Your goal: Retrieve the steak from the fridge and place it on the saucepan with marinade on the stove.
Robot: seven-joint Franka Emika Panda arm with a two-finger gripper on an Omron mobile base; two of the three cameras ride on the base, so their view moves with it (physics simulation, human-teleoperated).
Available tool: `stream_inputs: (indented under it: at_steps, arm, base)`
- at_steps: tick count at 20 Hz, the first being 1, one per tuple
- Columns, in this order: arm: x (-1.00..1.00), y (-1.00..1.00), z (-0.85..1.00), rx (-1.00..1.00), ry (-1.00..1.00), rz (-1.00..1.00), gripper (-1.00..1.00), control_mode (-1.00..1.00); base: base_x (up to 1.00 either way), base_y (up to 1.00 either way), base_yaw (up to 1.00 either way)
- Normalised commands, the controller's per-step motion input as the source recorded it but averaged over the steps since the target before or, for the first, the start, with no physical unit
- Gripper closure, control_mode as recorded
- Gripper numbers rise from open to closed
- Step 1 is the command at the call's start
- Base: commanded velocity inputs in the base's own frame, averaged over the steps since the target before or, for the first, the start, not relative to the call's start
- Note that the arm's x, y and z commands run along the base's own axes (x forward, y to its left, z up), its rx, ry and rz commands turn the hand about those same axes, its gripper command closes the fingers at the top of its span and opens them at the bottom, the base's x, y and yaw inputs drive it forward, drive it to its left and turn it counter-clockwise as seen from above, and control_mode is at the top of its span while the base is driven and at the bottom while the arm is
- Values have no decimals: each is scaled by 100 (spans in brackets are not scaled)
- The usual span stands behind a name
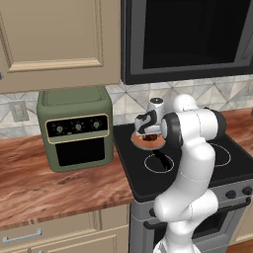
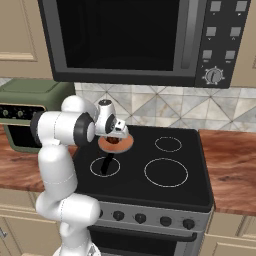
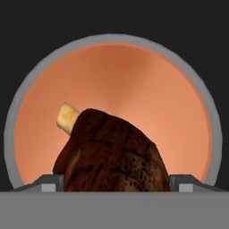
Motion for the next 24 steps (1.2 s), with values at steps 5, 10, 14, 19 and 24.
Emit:
stream_inputs:
  at_steps: [5, 10, 14, 19, 24]
  arm:
    - [0, 0, 0, 0, 0, 0, -100, -100]
    - [0, 0, 0, 0, 0, 0, -100, -100]
    - [0, 0, 2, 0, 0, 0, -100, -100]
    - [-4, 0, 20, 0, 0, 0, -100, -100]
    - [-21, 0, 15, 0, 0, 0, -100, -100]
  base:
    - [0, 0, 0]
    - [0, 0, 0]
    - [0, 0, 0]
    - [0, 0, 0]
    - [0, 0, 0]
